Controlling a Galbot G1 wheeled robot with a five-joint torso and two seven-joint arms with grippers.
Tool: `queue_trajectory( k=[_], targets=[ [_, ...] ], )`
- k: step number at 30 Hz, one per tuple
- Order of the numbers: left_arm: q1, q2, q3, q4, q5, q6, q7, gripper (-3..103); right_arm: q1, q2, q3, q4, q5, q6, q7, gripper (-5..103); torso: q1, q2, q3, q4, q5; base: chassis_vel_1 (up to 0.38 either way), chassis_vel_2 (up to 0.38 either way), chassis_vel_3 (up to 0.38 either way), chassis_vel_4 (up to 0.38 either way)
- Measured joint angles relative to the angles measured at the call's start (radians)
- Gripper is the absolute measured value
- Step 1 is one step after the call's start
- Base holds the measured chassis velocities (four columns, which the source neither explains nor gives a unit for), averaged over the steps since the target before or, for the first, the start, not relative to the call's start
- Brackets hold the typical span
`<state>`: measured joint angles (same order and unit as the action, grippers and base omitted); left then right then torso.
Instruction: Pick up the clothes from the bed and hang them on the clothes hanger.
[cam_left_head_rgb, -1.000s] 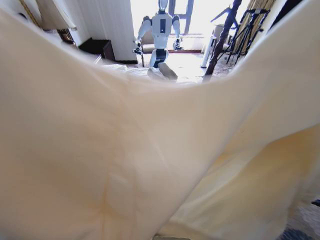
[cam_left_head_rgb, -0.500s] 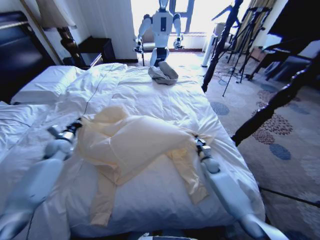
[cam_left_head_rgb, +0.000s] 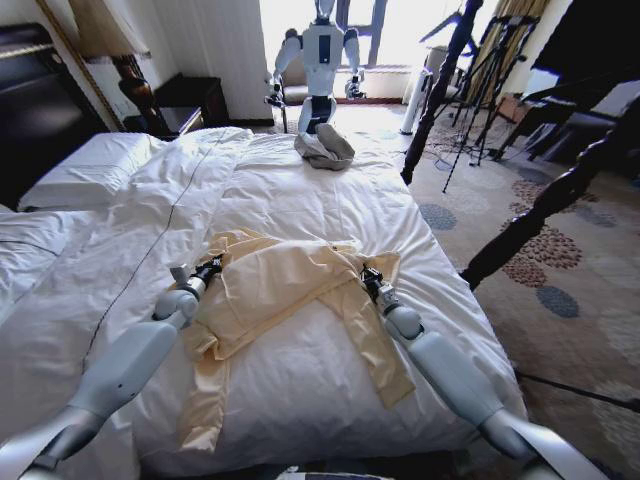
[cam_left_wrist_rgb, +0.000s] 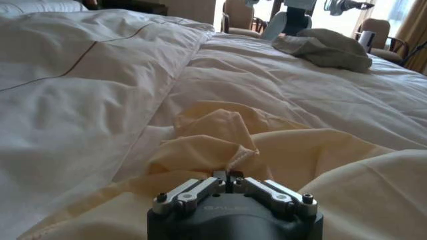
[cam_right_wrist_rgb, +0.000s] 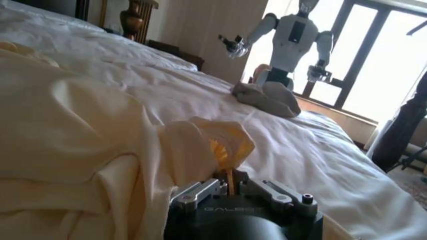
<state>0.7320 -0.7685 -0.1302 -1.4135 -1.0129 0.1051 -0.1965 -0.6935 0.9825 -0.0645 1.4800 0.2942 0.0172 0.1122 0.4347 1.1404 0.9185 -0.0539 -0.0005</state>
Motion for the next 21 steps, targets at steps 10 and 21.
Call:
queue_trajectory(
  k=[10,21],
  targets=[
    [0.010,0.005,0.026,-0.018,0.001,0.084,-0.144,4,-0.180,-0.174,0.229,0.206,-0.111,-0.194,-0.039,28,0.000,0.000,0.000,-0.0008,0.0000,0.000,0.000,0.000,0.000],
    [0.006,0.014,0.018,0.021,0.126,0.088,-0.339,42,-0.232,-0.190,0.240,0.234,-0.042,0.091,-0.281,72,0.000,0.000,0.000,-0.0003,0.0001,0.000,0.000,0.000,0.000]
  ],
)
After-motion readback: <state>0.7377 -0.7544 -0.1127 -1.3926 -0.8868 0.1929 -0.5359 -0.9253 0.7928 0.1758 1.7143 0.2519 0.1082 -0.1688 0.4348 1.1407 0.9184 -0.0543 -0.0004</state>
